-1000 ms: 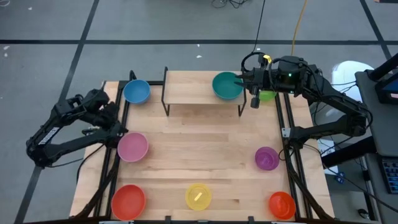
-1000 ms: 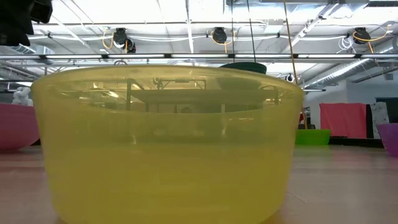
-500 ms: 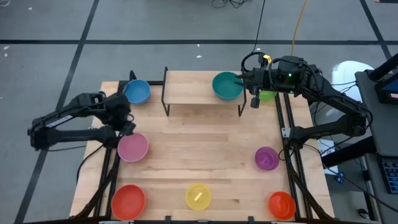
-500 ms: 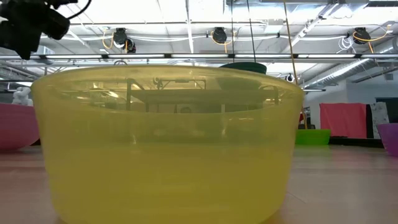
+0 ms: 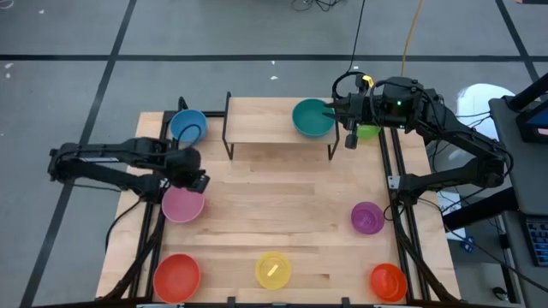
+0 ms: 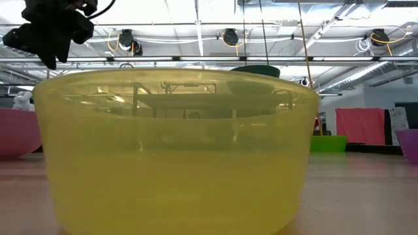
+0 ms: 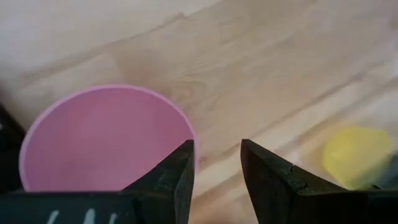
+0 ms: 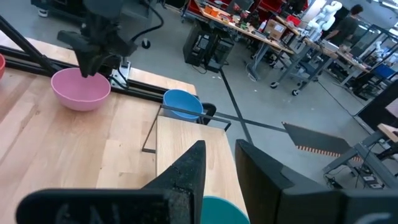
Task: Place and stack bowls onto a shelf
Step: Stack the pink bowl on top of the dark green bowl on the shelf
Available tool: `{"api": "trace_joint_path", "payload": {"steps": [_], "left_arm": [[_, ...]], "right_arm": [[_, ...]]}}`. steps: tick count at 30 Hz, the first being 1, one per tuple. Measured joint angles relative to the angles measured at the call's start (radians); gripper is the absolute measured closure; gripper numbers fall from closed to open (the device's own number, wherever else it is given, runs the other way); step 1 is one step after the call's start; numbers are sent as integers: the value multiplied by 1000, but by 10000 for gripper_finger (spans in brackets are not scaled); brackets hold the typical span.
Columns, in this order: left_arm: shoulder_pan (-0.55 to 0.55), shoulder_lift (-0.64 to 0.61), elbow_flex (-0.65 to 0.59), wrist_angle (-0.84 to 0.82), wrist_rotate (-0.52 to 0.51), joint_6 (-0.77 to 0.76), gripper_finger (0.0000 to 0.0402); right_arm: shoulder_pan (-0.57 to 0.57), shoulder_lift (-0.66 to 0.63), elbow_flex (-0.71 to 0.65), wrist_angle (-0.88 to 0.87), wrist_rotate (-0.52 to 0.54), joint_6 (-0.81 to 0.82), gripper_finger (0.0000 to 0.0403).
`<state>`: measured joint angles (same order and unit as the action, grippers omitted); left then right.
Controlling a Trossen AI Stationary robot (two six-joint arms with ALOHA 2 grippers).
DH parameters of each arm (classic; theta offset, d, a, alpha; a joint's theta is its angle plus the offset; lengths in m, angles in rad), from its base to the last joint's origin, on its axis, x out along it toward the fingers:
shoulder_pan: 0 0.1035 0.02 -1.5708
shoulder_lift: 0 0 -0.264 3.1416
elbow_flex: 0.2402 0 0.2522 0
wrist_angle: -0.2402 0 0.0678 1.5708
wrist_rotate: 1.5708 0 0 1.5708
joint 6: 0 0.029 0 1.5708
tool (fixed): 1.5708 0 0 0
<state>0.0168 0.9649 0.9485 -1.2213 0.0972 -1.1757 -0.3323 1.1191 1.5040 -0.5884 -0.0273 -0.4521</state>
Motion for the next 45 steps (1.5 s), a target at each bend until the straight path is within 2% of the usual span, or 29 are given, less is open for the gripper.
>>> {"api": "trace_joint_path", "payload": {"steps": [4,16,24,30,45], "left_arm": [[-81,54,0,0,-63,-85,266],[-244,214,0,0,-79,-262,266],[-303,300,0,72,-85,-259,266],[-329,360,0,60,-110,-244,266],[-347,391,-95,113,-85,-286,266]], "right_arm": [[0,0,0,0,0,-16,321],[0,0,0,-52,0,-40,321],[0,0,0,-52,0,-40,321],[0,0,0,-52,0,-37,321],[0,0,0,-52,0,-32,321]]}}
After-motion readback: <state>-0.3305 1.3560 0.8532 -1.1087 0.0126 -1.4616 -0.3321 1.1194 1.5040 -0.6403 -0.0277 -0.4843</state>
